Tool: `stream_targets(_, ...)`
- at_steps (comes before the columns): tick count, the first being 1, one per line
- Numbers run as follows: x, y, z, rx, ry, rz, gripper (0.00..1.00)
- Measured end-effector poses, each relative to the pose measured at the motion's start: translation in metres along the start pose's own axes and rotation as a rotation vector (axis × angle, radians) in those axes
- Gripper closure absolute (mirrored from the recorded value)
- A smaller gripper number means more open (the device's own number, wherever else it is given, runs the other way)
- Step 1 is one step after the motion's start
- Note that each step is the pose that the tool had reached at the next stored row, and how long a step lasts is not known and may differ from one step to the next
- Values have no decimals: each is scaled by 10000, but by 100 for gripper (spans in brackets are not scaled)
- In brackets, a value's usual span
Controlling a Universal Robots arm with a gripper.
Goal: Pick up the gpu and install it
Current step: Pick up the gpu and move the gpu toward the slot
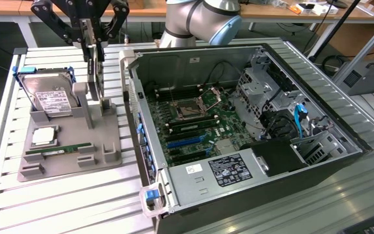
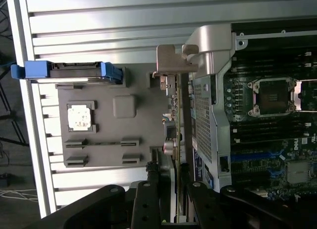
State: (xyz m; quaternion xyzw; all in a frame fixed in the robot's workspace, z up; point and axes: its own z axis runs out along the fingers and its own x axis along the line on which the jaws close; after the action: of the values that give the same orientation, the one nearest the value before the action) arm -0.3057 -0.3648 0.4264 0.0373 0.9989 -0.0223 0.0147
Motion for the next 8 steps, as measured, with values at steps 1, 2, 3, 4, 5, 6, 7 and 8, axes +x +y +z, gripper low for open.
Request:
stream_targets(1,-3,0,0,-1,-1,0,73)
stream_targets(2,-7,-1,0,-1,-1,0,73)
stream_targets(3,-12,-1,0,0,0,0,73)
stream_targets(4,-15,-1,0,0,0,0,73)
stream_targets(5,-19,-1,1,-1,-1,0,73)
stream_targets(6,-23,-1,1,-1,0,0,73)
stream_targets(7,-27,-1,1,0,0,0,73)
stream_targets(8,-31,-1,1,-1,0,0,73)
